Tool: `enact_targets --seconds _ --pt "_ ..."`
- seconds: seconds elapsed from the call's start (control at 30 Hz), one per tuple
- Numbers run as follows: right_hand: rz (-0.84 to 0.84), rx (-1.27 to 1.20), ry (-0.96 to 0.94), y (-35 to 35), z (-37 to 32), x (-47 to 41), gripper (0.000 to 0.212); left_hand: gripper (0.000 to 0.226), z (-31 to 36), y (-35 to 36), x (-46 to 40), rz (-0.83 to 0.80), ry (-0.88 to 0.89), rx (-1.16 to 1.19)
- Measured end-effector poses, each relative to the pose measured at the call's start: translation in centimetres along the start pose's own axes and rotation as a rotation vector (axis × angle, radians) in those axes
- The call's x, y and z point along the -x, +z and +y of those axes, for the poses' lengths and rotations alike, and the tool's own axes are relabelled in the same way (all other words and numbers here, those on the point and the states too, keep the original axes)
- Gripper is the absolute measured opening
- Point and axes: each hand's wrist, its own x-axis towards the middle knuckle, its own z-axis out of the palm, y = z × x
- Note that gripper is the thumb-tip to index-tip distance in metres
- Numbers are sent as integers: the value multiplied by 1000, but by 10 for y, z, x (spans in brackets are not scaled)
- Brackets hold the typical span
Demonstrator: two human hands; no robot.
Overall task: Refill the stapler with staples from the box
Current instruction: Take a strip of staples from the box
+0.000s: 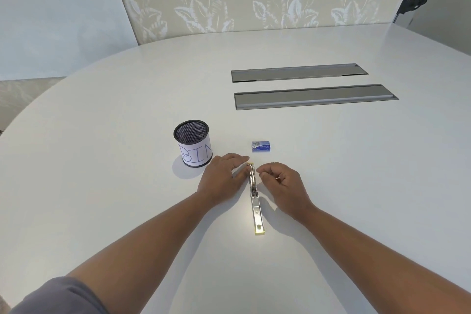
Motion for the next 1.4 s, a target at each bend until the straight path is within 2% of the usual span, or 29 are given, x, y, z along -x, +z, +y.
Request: enact_targets --seconds 0.13,0.33,0.47,0.67,0.8,0.93,1.4 --pt "79 198 57 -12 13 -25 20 36 6 -4 -16 -6 -22 116" --pt "46 436 109 -27 27 -68 38 46 18 -2 -55 -27 -113 249" --pt "26 490 108 -28 34 -90 51 54 18 4 -73 -44 -110 244" --pt "-27 574 51 -29 40 -106 57 63 16 8 -92 -89 -86 176" --pt "-55 604 40 -30 43 -110 54 55 19 8 -100 -133 -56 147" --pt "-67 607 30 -31 46 -111 43 33 22 8 -102 -136 2 100" --pt "-106 564 61 -33 45 -116 31 29 30 2 -95 -122 -89 98"
